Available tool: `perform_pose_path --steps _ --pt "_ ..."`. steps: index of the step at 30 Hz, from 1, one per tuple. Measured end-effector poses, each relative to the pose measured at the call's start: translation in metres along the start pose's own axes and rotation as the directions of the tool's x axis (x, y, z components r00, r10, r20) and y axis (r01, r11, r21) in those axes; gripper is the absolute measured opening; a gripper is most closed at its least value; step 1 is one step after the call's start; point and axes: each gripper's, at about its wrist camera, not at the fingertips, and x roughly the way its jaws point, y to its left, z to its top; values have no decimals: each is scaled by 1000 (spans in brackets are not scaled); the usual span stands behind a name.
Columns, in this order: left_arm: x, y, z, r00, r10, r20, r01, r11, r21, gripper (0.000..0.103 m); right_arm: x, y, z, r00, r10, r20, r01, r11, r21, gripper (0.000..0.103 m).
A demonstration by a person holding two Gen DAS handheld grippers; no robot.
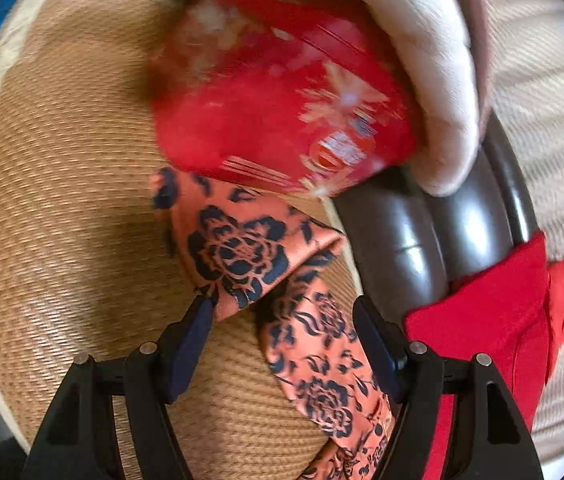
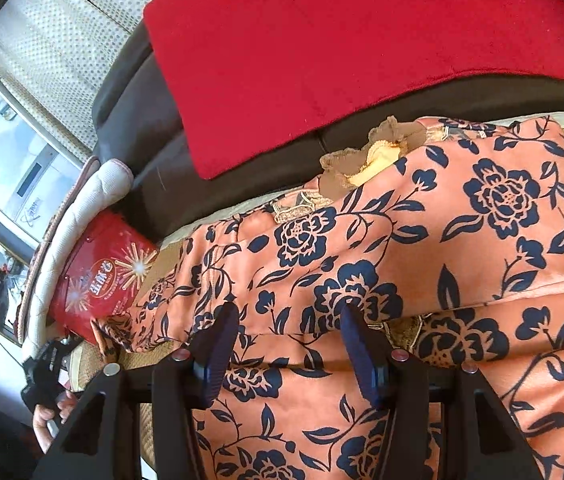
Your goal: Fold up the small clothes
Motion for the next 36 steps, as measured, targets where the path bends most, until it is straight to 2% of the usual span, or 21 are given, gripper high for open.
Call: perform_pose_path --steps 2,4,7,8,10,12,14,17,20,25,30,33,35,36 --pt "-3 -1 -3 1000 -2 -17 1 999 -38 73 2 0 -1 1000 -1 -8 1 1000 -6 57" --pt "-19 -2 -4 999 3 51 0 998 -60 73 3 1 -1 1000 -3 -11 3 1000 -16 57" --pt "-49 -14 -5 983 20 184 -18 1000 -12 77 2 0 1 1000 -5 -11 5 1000 -16 57" --pt "-53 -20 -7 981 17 195 -20 1000 16 78 2 -2 2 1000 -6 -12 6 1000 -15 57" --pt "-45 -27 -8 987 -8 159 -2 998 59 79 3 -4 3 1000 -8 -12 8 1000 -7 57" --pt "-29 -33 -15 997 -52 57 48 997 67 79 4 -6 4 1000 -6 -13 6 1000 2 57" --pt "-6 -31 -22 996 -71 -57 73 996 41 79 3 -7 5 1000 -4 -13 5 1000 9 57" --pt "16 -22 -27 991 -42 -126 42 999 -3 79 1 -7 4 1000 -12 -8 12 1000 -3 57" --pt "27 -13 -18 995 29 -91 -30 1000 -8 79 0 -8 5 1000 -24 -5 24 1000 -9 57" --pt "45 -13 2 996 72 -58 -71 997 20 79 0 -13 7 999 -32 -4 32 999 3 57" --pt "74 -11 20 996 66 -62 -65 998 15 79 -2 -14 6 999 -46 -1 46 999 -11 57" --pt "72 -11 28 996 83 -24 -82 996 37 77 -5 -18 7 998 -68 18 69 998 -15 57" --pt "73 -17 30 996 90 5 -90 992 89 55 -13 -25 9 995 -88 45 88 996 -3 57" --pt "71 -21 30 995 96 7 -96 988 122 33 -20 -32 12 992 -103 75 102 995 20 57"
